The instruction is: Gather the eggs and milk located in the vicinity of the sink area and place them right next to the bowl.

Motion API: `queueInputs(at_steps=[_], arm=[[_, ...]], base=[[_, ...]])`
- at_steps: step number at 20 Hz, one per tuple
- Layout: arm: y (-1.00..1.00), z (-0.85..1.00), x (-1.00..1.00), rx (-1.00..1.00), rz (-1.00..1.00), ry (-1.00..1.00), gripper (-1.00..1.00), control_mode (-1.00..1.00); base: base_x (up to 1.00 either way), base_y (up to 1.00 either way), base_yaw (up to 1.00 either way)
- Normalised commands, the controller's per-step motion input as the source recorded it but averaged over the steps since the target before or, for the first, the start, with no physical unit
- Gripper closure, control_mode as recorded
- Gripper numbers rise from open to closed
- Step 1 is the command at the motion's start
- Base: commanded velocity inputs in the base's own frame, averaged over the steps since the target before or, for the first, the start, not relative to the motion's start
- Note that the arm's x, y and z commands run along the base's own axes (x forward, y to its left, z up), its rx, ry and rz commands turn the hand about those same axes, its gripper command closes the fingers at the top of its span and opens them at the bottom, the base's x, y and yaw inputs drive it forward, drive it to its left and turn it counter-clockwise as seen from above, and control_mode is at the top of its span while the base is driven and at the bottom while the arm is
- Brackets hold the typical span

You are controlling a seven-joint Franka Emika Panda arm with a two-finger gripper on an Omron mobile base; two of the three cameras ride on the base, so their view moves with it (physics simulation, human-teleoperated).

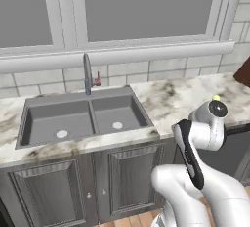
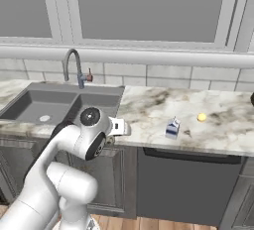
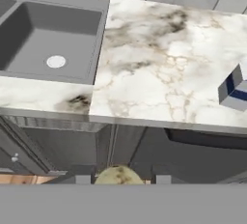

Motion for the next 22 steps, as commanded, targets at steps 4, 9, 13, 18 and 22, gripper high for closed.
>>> queueInputs(at_steps=[4,9,13,18,22], arm=[[0.00,0.00,0.00,0.00,0.00,0.00,1.00,1.00],[0.00,0.00,0.00,0.00,0.00,0.00,1.00,1.00],[0.00,0.00,0.00,0.00,0.00,0.00,1.00,1.00],[0.00,0.00,0.00,0.00,0.00,0.00,1.00,1.00],[0.00,0.00,0.00,0.00,0.00,0.00,1.00,1.00]], base=[[-0.51,0.37,0.03],[-0.17,0.74,0.04],[-0.05,0.93,0.02],[-0.01,1.00,0.01],[0.00,1.00,0.00]])
